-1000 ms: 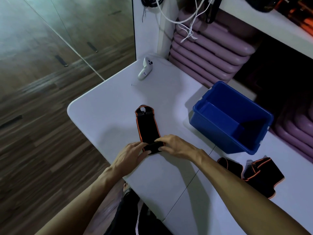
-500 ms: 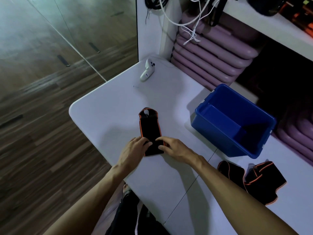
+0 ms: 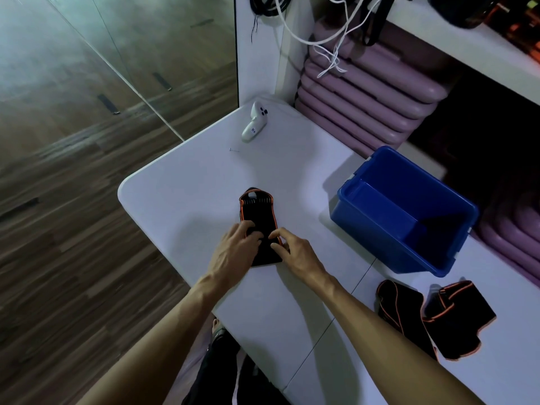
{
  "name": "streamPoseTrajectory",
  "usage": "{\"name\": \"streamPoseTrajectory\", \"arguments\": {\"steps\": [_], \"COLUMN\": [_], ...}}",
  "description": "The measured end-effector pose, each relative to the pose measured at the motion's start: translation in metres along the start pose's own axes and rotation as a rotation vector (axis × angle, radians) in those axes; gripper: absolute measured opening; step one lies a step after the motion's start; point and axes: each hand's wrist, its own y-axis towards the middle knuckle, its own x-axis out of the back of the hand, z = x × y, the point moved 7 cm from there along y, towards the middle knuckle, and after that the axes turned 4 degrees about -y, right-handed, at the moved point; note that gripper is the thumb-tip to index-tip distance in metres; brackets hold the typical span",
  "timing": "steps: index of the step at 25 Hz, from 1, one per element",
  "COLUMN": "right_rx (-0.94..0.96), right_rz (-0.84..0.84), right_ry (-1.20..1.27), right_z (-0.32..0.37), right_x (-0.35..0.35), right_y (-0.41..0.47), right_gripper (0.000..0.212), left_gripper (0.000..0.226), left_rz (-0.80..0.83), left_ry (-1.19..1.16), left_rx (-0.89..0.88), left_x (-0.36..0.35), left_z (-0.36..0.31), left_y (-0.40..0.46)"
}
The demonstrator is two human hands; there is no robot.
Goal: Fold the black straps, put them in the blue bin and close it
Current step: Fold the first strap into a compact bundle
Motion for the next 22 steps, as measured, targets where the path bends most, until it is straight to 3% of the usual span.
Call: {"name": "streamPoseTrajectory", "arguments": {"steps": [2,6,9,12,15,22], "right_rx": [0.003,0.026,0.057,0.147,0.239,0.202], "right_rz": [-0.031,-0.053,0.015,0.068,0.018,0.134], "right_ry": [0.009,-0.049,-0.164,-0.428,-0.518,-0.34], "right_z": [-0.001,-0.002,-0.007,-0.008,0.001,0.001], "right_x": [0.0,-0.005,-0.005,-0.007,-0.007,-0.002], "right_y": [-0.001,-0.002,-0.009,-0.011,-0.006,0.003], "right_gripper": [0.02,0.025,0.049,0.068,0.062,0.052], "left_gripper": [0.036,0.047,0.052,0.064,0.058,0.053], "left_rz": [0.075,0.093,0.119,0.213,0.165,0.171], "left_ry": [0.034,0.104,0.046,-0.024,-0.07,-0.203], "left_rx": [-0.1,-0.123,-0.137,-0.174,-0.158,-0.066], "left_x": [-0.003,0.002,-0.001,-0.01,-0.007,0.002], "left_z": [-0.001,-0.001,-0.002,0.007,0.013,0.02], "left_y": [-0.006,-0.004,-0.014,-0.03,-0.028,-0.018]}}
